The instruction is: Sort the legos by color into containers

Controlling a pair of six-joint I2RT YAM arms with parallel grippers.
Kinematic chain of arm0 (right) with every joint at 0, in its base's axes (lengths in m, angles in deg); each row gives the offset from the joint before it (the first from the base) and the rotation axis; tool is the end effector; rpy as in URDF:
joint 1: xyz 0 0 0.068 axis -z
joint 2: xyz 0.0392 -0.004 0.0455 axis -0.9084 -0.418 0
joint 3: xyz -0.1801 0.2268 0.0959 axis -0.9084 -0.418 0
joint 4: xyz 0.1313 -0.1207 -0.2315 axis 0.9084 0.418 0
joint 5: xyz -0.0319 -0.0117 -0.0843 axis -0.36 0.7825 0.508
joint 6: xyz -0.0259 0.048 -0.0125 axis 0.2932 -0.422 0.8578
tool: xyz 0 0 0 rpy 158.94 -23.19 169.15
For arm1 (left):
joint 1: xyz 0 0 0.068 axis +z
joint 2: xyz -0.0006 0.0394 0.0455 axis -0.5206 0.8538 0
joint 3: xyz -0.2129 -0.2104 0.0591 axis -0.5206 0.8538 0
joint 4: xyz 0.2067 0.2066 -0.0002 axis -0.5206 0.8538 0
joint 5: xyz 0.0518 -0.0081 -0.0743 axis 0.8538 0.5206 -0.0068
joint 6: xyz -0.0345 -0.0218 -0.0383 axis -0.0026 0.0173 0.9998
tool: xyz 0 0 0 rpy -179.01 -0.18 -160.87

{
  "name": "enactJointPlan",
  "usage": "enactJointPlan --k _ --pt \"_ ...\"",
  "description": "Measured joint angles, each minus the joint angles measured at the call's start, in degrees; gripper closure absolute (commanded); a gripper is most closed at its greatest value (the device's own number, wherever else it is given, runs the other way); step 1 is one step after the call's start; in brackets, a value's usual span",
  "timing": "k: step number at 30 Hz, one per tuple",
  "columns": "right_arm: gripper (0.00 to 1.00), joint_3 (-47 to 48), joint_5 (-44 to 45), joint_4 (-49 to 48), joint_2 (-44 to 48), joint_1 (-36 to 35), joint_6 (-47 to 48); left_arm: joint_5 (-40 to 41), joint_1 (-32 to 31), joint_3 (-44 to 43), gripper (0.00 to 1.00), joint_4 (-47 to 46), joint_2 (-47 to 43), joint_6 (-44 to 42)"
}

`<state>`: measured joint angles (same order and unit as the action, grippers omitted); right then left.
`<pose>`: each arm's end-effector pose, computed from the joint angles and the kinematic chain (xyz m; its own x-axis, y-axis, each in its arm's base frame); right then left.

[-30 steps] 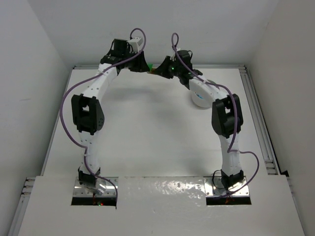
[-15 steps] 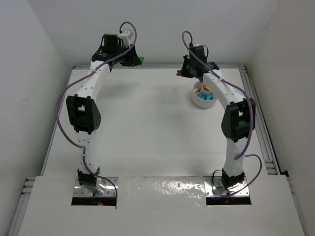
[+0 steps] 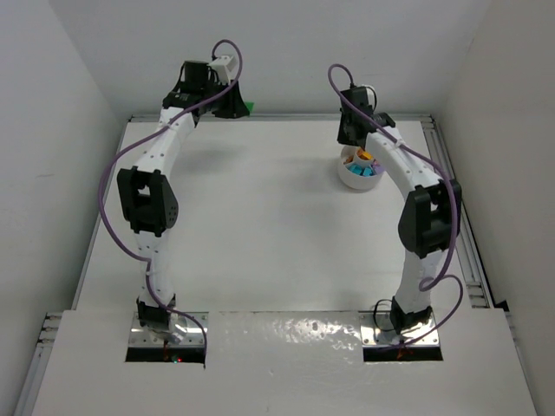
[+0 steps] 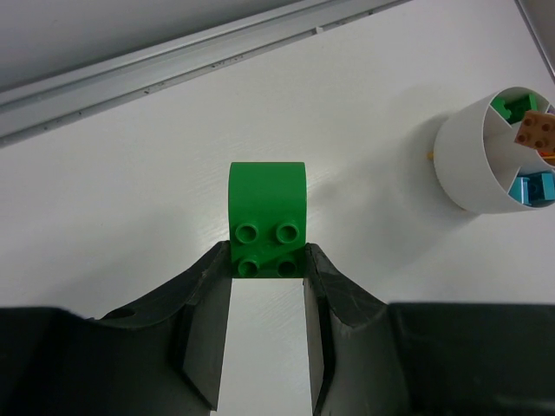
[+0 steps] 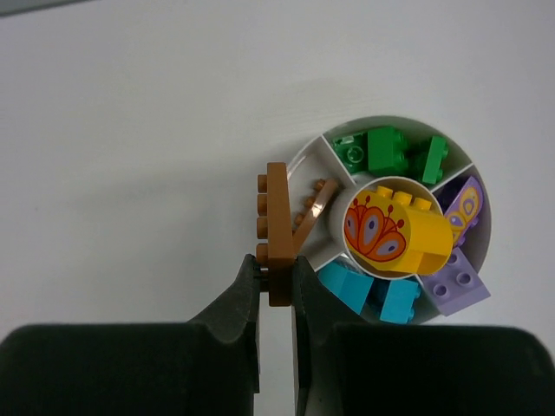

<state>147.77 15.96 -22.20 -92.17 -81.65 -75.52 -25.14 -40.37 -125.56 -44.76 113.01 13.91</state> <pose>0.4752 0.1251 0.3213 -0.5849 0.2675 -0.7657 0.2863 0.9514 0.1137 0.5471 -0.1038 0.3607 -0.5535 0.0612 -0.8306 0.4883 0.8318 -0.2641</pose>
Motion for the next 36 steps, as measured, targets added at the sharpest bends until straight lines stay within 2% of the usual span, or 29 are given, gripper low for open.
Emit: enactJointPlan --k 8,12,13,16,17,20,24,28,31,36 --pt "1.00 -0.07 0.48 1.81 -4.83 0.22 -0.81 0.50 0.00 0.02 1.00 0.31 0.00 -0.35" --pt "0.97 -0.11 1.29 1.81 -4.90 0.22 -1.18 0.61 0.00 0.02 1.00 0.31 0.00 -0.37" --pt "0.93 -0.26 1.44 1.70 -4.90 0.22 -1.25 0.61 0.00 0.02 1.00 0.31 0.00 -0.37" --pt "0.71 -0.55 1.42 1.79 -4.90 0.22 -1.49 0.59 0.00 0.02 1.00 0.31 0.00 -0.37" --pt "0.58 -0.55 1.36 1.81 -4.90 0.22 -1.49 0.57 0.00 0.02 1.00 0.31 0.00 -0.37" --pt "0.45 -0.33 1.16 2.08 -4.90 0.22 -1.09 0.37 0.00 0.02 1.00 0.31 0.00 -0.39" --pt "0.42 1.29 1.14 2.67 -4.90 0.22 0.09 -0.52 -0.07 0.04 1.00 0.31 0.00 -0.94" --pt "0.41 3.41 -0.87 2.51 -4.66 0.22 2.01 -2.73 -0.70 0.09 1.00 0.85 0.00 -5.81" --pt "0.38 4.15 -6.23 1.03 -3.43 0.22 4.00 -5.03 -1.73 0.22 1.00 1.92 0.00 -11.45" --pt "0.39 6.12 -17.90 -1.44 -0.15 1.03 3.56 -7.87 -4.04 0.42 1.00 2.80 0.00 -21.77"
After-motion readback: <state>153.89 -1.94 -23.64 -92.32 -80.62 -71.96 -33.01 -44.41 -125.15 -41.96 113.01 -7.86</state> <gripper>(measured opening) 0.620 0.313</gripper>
